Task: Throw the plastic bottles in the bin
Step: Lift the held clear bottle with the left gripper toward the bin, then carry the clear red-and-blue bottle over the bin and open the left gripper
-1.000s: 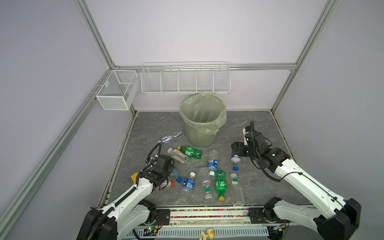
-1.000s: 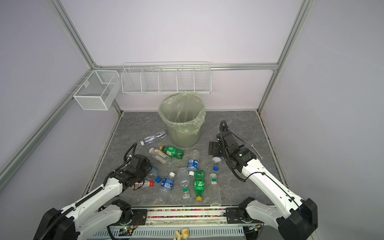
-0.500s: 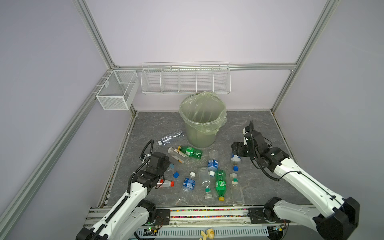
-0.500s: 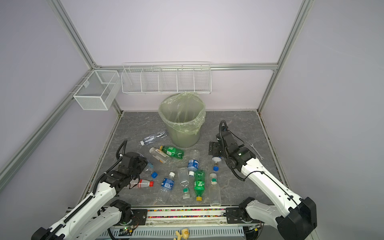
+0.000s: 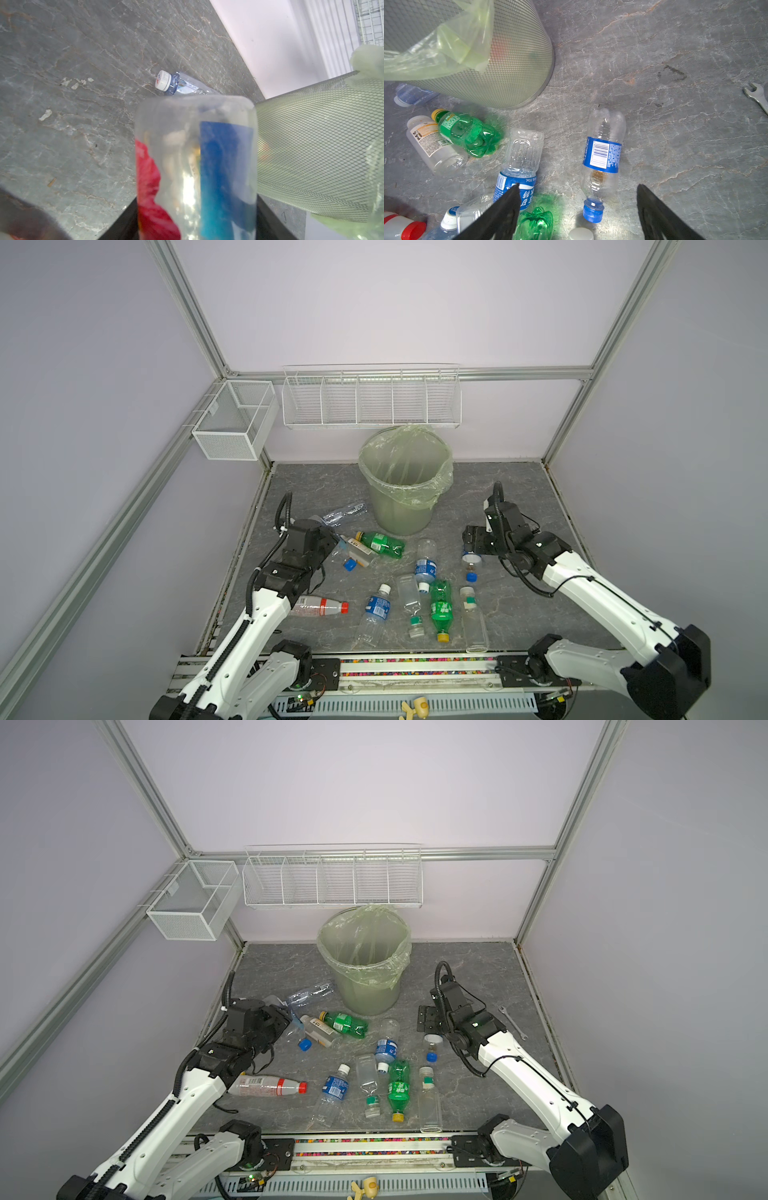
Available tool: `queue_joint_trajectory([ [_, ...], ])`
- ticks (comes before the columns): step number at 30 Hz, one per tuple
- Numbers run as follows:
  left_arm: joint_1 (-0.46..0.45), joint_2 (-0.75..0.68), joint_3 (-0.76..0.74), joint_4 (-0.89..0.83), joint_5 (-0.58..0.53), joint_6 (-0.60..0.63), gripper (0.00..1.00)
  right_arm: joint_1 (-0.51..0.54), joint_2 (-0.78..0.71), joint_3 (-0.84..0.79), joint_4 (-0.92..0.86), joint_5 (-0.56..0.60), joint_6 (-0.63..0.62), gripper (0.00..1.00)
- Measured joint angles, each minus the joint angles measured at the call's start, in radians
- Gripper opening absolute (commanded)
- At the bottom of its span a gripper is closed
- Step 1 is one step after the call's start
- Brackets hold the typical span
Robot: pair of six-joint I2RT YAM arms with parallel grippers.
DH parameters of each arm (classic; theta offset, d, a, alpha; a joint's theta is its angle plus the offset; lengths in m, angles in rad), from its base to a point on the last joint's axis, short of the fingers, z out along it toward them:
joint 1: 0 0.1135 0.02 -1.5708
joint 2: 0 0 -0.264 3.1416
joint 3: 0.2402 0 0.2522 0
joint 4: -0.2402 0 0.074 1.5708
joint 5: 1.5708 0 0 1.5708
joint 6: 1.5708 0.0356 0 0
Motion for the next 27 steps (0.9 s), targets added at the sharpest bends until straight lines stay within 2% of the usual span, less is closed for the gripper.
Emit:
queue_joint_trajectory([
  [13,0.005,0.154,0.303,-0.024,0.09,0.165,0.63,-0.01,0.011,-0.014,0.002,-0.019,0.008,0.89],
  [27,0.006,0.284,0.628,-0.03,0.145,0.253,0.63,-0.026,0.01,-0.039,0.001,-0.019,0.008,0.88],
])
